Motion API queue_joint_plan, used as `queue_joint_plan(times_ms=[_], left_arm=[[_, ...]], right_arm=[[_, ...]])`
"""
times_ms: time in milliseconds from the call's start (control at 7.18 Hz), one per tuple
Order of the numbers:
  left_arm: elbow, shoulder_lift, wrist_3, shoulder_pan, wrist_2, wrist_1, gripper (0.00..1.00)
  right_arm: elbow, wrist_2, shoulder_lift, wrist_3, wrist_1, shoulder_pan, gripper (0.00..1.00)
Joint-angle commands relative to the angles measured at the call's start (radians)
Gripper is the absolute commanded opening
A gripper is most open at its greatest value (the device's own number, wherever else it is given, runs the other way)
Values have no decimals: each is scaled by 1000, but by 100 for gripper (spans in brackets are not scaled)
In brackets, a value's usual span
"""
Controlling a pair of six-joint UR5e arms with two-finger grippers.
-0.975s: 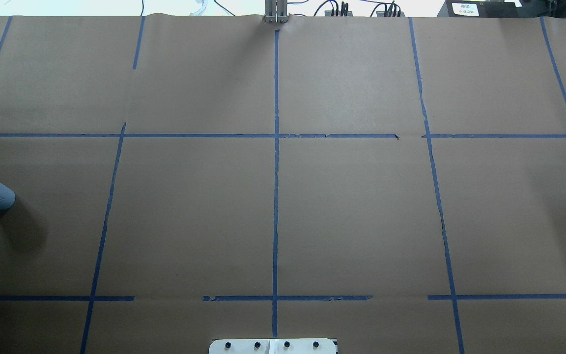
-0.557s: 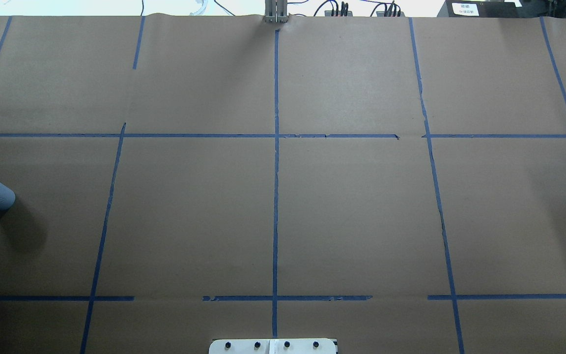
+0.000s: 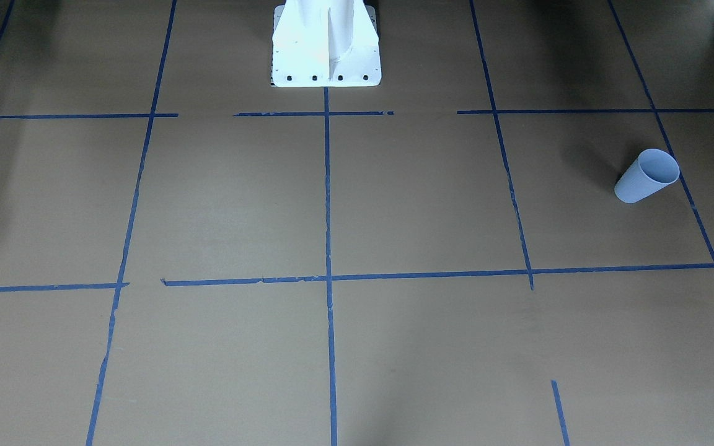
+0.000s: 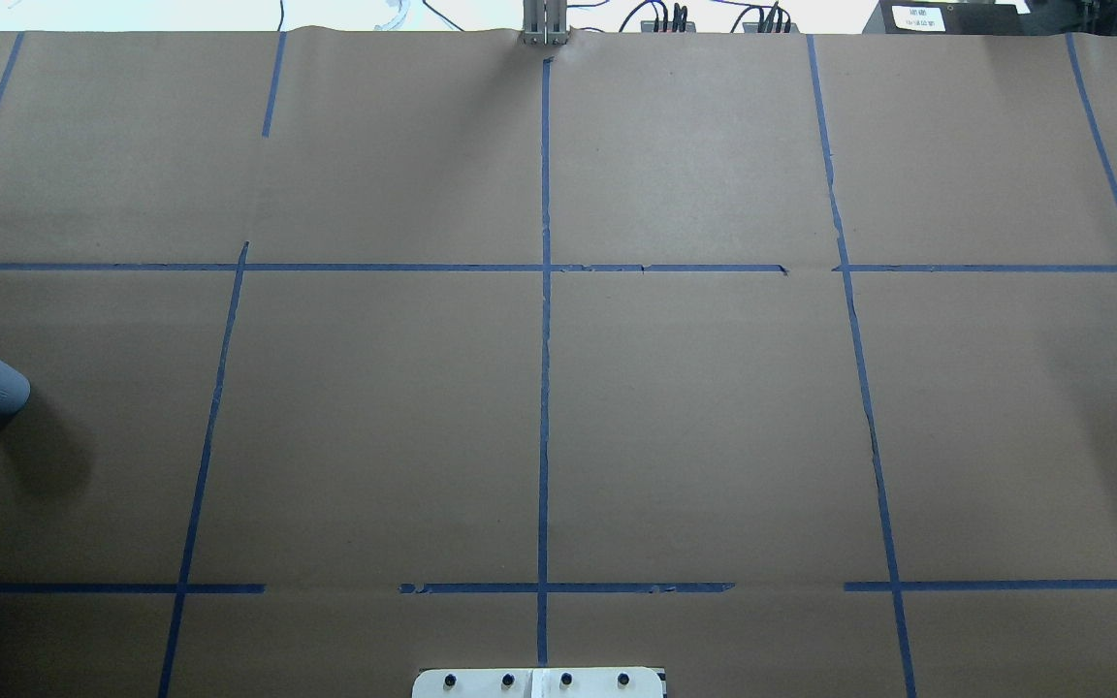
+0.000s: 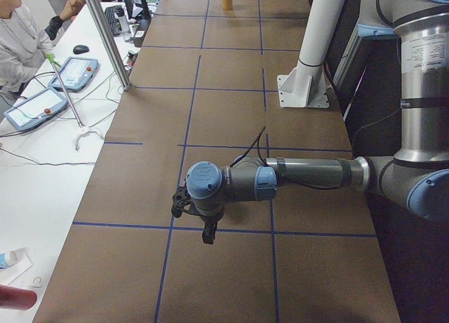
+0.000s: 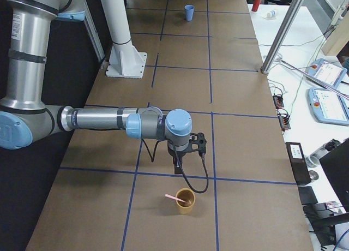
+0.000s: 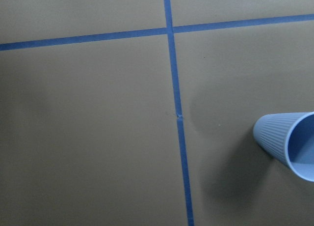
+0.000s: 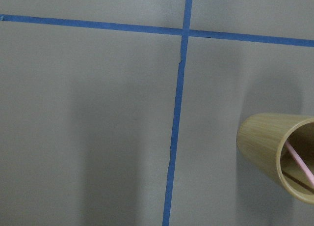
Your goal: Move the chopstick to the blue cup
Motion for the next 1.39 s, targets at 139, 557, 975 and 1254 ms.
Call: queue_joint_plan(times_ms=[139, 557, 975, 1254], left_arm=[[-5, 5, -133, 144, -7, -96, 100], [9, 5, -480, 305, -4, -318, 100], [21, -15, -584, 403, 5, -340, 100], [66, -50, -586, 428, -4, -343, 81]], right_arm=[[-2, 16, -2, 2, 12, 0, 100], [-7, 53, 4, 0, 14, -2, 100], [-4, 51, 7, -3, 14, -2, 100], [-4, 54, 8, 0, 12, -2, 100]])
